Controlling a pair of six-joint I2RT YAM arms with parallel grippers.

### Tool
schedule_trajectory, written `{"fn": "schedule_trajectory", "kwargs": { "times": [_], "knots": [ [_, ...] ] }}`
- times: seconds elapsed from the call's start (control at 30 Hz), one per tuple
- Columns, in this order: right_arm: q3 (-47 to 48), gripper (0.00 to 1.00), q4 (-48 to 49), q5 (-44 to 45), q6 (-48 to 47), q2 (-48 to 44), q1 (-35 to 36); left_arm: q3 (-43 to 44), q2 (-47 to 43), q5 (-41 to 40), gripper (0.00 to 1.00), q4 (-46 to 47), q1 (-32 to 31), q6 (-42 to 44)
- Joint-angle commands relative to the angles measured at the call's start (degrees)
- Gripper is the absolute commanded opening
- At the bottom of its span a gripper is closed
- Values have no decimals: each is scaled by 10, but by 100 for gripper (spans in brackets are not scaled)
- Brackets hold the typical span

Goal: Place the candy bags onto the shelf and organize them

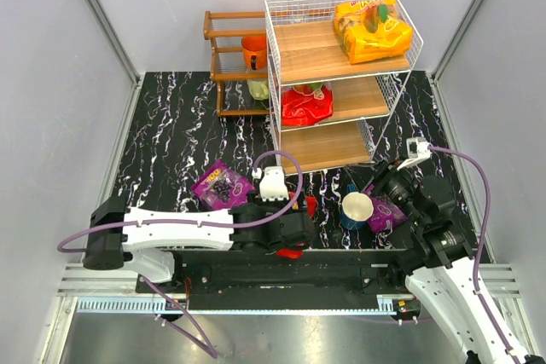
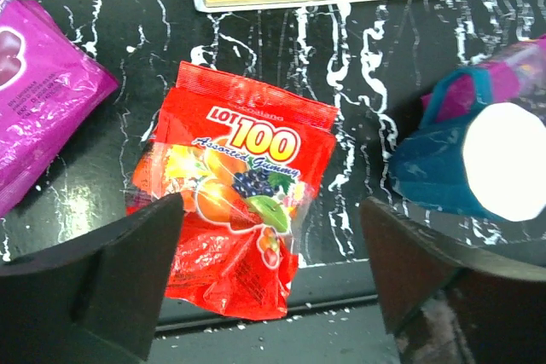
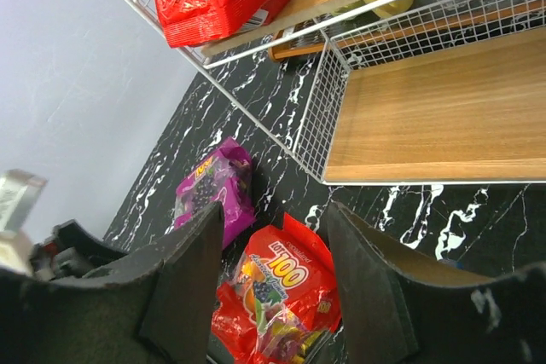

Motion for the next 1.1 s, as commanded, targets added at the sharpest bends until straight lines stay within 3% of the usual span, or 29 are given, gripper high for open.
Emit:
{"fn": "schedule_trajectory", "kwargs": {
  "times": [0.0, 0.27, 0.47, 0.63, 0.87, 1.0, 1.07],
  "knots": [
    [32, 60, -46, 25, -25, -10, 3, 18, -53, -60, 95, 8, -28, -19],
    [72, 60, -127, 45, -50, 31, 5, -122, -161, -82, 99, 8, -40, -22],
    [109, 62, -136, 88, -66, 113, 49, -158, -189, -88, 99, 10, -41, -26],
    [142, 63, -100, 260, -62, 224, 258, -159, -178, -93, 99, 10, -41, -27],
    [65, 63, 3, 469, 44, 233, 502, -223, -208, -76, 99, 73, -45, -22],
    [59, 64, -17, 603, 118, 309, 648, -280, -227, -61, 99, 130, -50, -14],
    [69, 64, -67, 687, 209, 336, 722, -290, -235, -60, 99, 149, -52, -9]
  ]
}}
